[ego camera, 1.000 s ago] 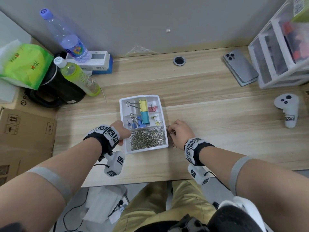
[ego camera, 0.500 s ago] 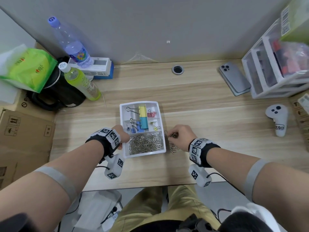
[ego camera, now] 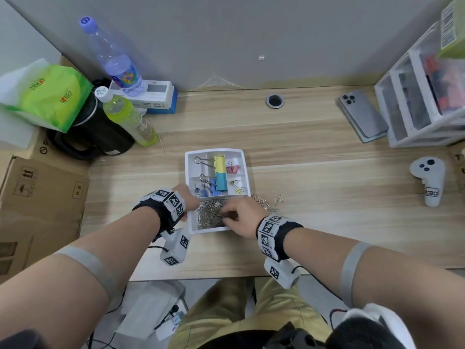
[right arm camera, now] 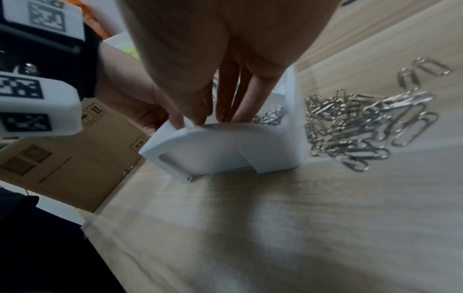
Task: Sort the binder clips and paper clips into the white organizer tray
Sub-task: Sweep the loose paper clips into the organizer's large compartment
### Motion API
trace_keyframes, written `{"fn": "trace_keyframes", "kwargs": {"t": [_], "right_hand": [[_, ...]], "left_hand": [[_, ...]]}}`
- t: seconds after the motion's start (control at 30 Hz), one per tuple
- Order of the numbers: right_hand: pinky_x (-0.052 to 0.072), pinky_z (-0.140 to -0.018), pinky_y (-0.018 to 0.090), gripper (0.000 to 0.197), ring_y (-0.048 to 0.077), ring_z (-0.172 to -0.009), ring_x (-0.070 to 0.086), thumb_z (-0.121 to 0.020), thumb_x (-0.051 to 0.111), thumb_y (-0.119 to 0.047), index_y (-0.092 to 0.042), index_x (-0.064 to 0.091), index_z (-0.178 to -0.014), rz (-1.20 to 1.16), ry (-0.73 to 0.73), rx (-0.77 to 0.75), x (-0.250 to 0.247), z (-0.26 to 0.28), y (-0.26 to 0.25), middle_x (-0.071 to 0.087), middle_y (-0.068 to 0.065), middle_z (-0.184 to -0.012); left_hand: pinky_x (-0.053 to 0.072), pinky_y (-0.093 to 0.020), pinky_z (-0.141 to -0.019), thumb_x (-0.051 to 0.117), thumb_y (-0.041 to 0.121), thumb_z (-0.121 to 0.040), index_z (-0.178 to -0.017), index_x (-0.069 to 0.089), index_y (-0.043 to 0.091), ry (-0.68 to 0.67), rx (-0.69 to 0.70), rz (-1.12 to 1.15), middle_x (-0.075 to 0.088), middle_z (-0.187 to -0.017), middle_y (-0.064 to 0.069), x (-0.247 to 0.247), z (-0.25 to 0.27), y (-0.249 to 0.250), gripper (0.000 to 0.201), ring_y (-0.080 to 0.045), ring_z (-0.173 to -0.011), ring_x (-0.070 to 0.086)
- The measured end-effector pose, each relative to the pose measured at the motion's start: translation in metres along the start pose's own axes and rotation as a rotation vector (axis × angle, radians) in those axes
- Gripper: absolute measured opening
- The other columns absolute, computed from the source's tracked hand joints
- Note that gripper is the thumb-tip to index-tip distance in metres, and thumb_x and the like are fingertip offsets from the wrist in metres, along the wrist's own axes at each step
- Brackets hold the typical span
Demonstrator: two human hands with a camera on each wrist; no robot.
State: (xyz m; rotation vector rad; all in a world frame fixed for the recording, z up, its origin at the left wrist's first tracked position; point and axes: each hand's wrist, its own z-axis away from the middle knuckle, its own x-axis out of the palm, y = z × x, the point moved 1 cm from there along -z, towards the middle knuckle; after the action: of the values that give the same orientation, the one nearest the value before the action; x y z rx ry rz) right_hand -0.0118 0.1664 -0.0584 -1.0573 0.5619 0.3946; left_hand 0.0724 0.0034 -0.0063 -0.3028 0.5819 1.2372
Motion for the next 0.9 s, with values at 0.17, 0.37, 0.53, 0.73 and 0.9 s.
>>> {"fn": "trace_keyframes", "kwargs": {"t": [0.17, 0.37, 0.53, 0.73, 0.9], "right_hand": [[0.051, -0.092, 0.036, 0.041, 0.011, -0.099, 0.053, -0.085, 0.065, -0.036, -0.025, 0.061, -0.124, 0.077, 0.163, 0.071, -0.031, 0.011, 0.029, 0.055, -0.009, -0.112], [0.048, -0.095, 0.035, 0.111, 0.019, -0.118, 0.033, -0.04, 0.083, -0.052, -0.028, 0.033, -0.136, 0.278, 0.041, 0.347, -0.051, 0.03, 0.087, 0.03, 0.0, -0.126], [0.043, -0.102, 0.034, 0.103, 0.019, -0.115, 0.032, -0.043, 0.088, -0.046, -0.03, 0.038, -0.132, 0.184, 0.059, 0.298, -0.03, 0.028, 0.092, 0.03, 0.0, -0.124], [0.036, -0.11, 0.039, 0.087, 0.024, -0.125, 0.035, -0.068, 0.084, -0.036, -0.027, 0.041, -0.143, 0.106, 0.075, 0.228, -0.014, 0.013, 0.082, 0.036, 0.006, -0.132], [0.038, -0.108, 0.039, 0.078, 0.024, -0.122, 0.036, -0.072, 0.079, -0.039, -0.026, 0.045, -0.14, 0.134, 0.078, 0.206, -0.012, 0.01, 0.077, 0.038, 0.005, -0.13]], "left_hand": [[0.033, -0.018, -0.035, 0.047, 0.001, -0.086, -0.068, 0.04, 0.009, 0.005, -0.011, -0.038, 0.045, -0.047, -0.007, -0.003, 0.0, -0.005, 0.021, -0.017, -0.03, 0.044], [0.032, -0.018, -0.037, 0.045, 0.001, -0.086, -0.068, 0.038, 0.011, 0.023, -0.015, -0.044, 0.042, -0.042, -0.005, -0.002, 0.0, -0.007, 0.022, -0.016, -0.027, 0.041], [0.029, -0.016, -0.034, 0.045, -0.002, -0.086, -0.065, 0.034, 0.013, 0.028, -0.012, -0.02, 0.037, -0.046, -0.005, 0.001, -0.003, -0.009, 0.027, -0.015, -0.028, 0.037], [0.026, -0.016, -0.034, 0.044, -0.005, -0.085, -0.065, 0.029, 0.016, 0.032, -0.003, -0.005, 0.03, -0.049, -0.002, 0.002, -0.006, -0.009, 0.032, -0.015, -0.033, 0.031], [0.026, -0.016, -0.035, 0.044, -0.005, -0.084, -0.063, 0.029, 0.015, 0.025, -0.005, -0.012, 0.031, -0.048, -0.003, 0.002, -0.006, -0.009, 0.033, -0.015, -0.033, 0.033]]}}
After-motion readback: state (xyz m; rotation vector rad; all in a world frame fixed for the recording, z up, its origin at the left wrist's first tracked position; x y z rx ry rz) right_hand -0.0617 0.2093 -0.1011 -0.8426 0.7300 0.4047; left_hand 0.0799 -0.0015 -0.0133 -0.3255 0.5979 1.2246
